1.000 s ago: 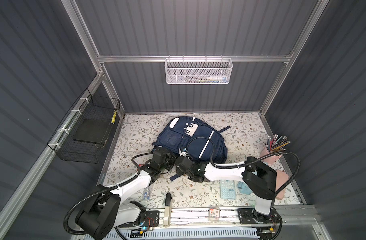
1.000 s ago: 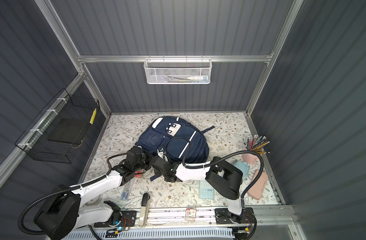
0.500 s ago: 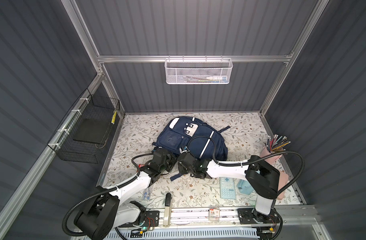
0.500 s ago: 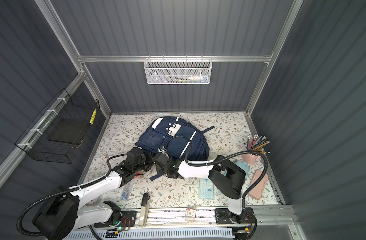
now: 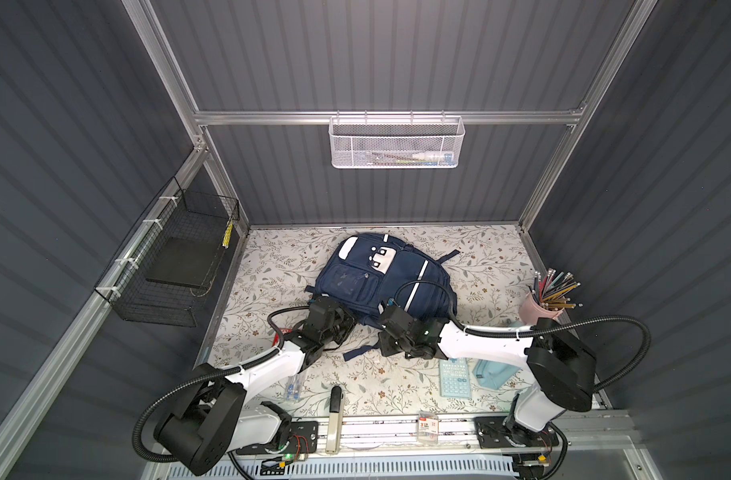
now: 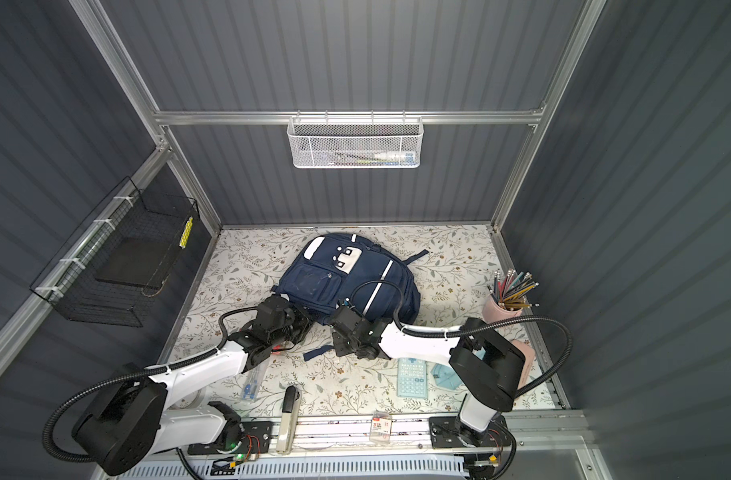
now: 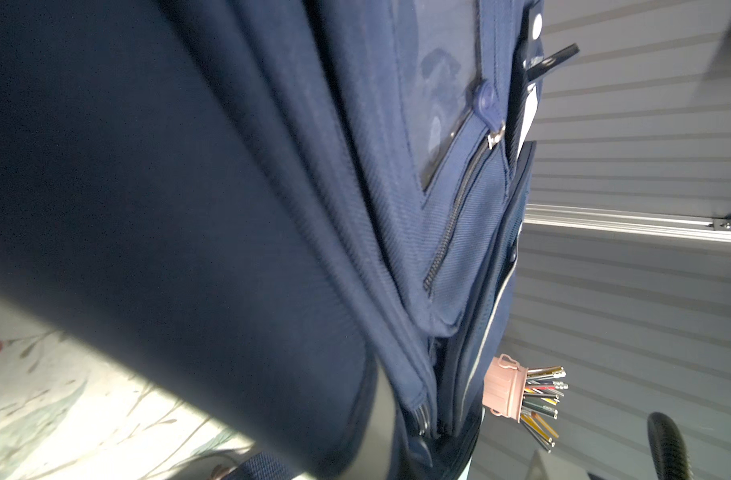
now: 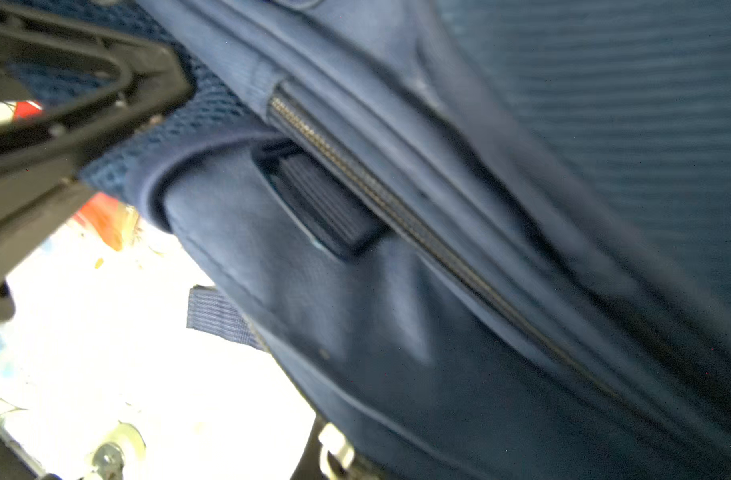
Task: Pack the student bag
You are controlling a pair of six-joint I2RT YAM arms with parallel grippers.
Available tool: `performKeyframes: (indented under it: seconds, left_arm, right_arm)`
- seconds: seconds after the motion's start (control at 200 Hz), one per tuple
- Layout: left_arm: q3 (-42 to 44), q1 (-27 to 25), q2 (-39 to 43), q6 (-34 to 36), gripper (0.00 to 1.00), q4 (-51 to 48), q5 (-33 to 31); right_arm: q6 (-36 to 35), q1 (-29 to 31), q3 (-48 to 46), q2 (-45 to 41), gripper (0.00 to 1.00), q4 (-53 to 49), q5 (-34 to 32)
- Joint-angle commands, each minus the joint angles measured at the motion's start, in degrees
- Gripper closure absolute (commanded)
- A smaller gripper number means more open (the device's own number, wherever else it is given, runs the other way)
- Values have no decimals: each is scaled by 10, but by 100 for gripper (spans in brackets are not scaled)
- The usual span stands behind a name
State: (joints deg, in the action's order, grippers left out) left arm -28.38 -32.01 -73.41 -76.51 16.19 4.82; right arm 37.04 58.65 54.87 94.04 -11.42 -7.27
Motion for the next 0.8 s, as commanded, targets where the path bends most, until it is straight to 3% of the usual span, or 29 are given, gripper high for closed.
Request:
performKeyframes:
  seconds: [0.0,0.17,0.29,0.525,0.6,0.69,0.725,0.795]
  left_arm:
    - [0,43,-5,15,100,26,-3]
    - [13,114,12,40,100,8,34]
    - [3,123,22,63,100,-12,30]
    - [-9,168,-3,90,100,7,30]
    - [-23,157,-31,93,72,45,51]
    - [-36,151,-58,86,37,71,74]
    - [-36,151,-62,81,31,80,81]
    - [-42,141,-54,90,29,52,84]
  right_arm:
    - [-2,-12,-22,-26,100,-71,1]
    - [-28,-50,-109,-115,100,-64,26]
    - [-50,-97,-150,-159,100,-71,70]
    - [-64,-185,-169,-169,100,-140,22]
    - [-65,-165,-165,-172,100,-123,42]
    - [-45,-107,-131,-163,100,-140,14]
    - [-30,-87,-119,-158,100,-141,10]
    - [10,-51,-103,-149,100,-131,9]
